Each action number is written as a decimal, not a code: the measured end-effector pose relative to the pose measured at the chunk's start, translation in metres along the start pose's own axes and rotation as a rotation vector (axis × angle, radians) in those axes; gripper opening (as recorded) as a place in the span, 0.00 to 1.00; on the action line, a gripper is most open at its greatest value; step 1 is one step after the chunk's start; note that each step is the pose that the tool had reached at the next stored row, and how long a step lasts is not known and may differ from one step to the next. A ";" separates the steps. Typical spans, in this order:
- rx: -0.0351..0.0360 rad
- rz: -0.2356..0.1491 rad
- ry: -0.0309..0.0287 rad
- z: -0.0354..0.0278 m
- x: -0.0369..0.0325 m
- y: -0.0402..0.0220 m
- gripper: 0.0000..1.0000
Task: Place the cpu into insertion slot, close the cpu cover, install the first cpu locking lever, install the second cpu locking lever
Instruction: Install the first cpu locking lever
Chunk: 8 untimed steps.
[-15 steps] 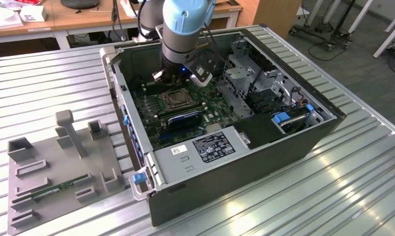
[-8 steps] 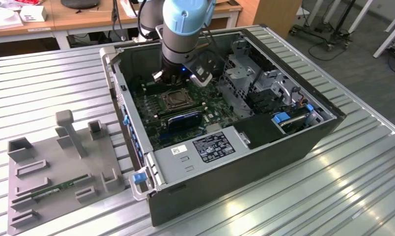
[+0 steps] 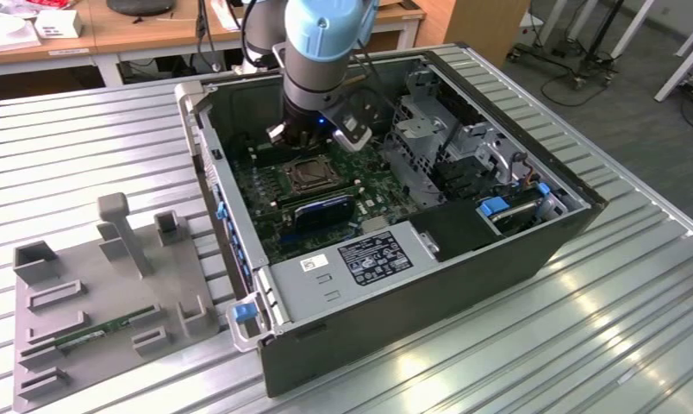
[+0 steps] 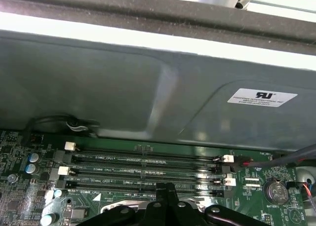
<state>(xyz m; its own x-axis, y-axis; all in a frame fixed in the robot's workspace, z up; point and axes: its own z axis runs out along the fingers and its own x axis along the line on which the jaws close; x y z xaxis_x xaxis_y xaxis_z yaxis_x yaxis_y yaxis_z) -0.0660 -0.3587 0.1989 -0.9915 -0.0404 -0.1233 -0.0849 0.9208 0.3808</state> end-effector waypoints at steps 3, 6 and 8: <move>0.0000 0.000 0.0000 0.0003 0.0000 0.0006 0.11; 0.0000 0.000 0.0000 0.0004 0.0000 0.0009 0.11; 0.0000 0.000 0.0000 0.0005 0.0000 0.0012 0.11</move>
<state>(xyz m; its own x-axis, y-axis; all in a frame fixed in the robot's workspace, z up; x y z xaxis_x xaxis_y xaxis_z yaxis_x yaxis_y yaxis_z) -0.0660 -0.3574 0.1989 -0.9916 -0.0404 -0.1232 -0.0849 0.9208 0.3808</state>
